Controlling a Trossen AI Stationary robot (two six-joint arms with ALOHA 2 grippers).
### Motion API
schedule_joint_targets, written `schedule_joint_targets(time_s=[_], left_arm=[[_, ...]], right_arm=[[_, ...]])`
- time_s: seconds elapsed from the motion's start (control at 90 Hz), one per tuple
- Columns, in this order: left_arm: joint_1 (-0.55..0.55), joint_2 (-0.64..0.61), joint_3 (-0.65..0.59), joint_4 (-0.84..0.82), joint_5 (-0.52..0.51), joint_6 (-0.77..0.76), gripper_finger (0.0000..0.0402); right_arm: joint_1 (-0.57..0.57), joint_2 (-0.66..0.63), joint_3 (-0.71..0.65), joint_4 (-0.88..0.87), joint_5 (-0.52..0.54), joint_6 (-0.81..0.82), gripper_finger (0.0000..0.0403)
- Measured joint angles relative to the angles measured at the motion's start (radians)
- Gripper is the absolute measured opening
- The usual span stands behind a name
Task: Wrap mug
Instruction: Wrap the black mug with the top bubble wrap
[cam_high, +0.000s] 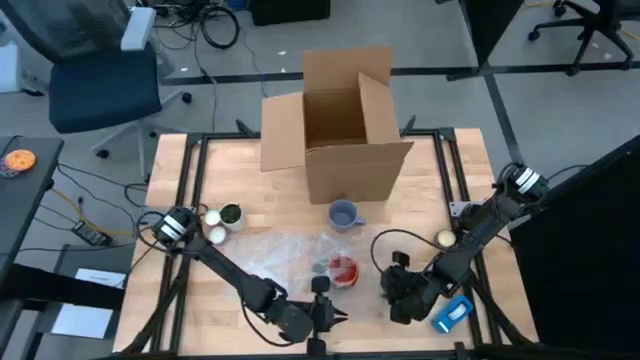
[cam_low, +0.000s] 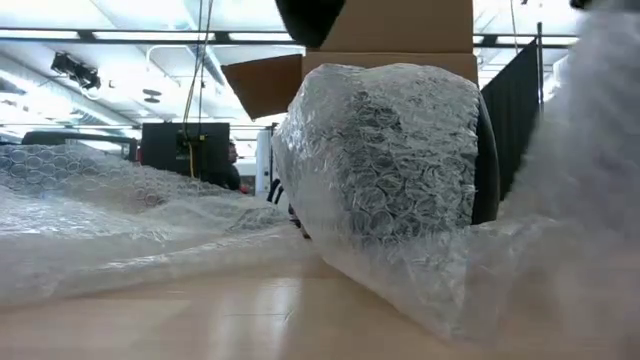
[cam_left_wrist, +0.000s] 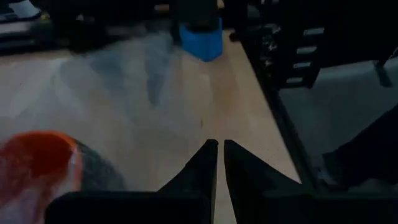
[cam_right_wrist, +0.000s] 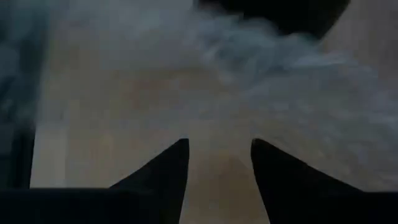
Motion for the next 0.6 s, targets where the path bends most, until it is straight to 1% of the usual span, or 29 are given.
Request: schedule_joint_targets(time_s=[0.078,0.178,0.3,0.444,0.522,0.6], left_arm=[[0.001,0.002,0.0,0.0,0.0,0.0,0.0014],[0.002,0.002,0.0,-0.001,-0.005,0.0,0.0014],[0.003,0.002,0.0,-0.007,-0.007,0.0,0.0014],[0.007,0.002,0.0,-0.015,-0.008,0.0,0.0014],[0.011,0.002,0.0,-0.005,-0.008,0.005,0.0014],[0.016,0.002,0.0,0.0,-0.009,0.006,0.0014]], right_arm=[[-0.006,0.0,0.019,-0.006,0.024,-0.036,0.015],[-0.014,0.0,0.052,-0.044,0.028,-0.061,0.015],[-0.02,0.0,0.119,-0.169,0.038,-0.076,0.015],[-0.024,-0.001,0.194,-0.322,0.11,-0.102,0.015],[-0.035,-0.002,0.218,-0.333,0.146,-0.144,0.015],[-0.057,-0.002,0.224,-0.302,0.153,-0.197,0.015]])
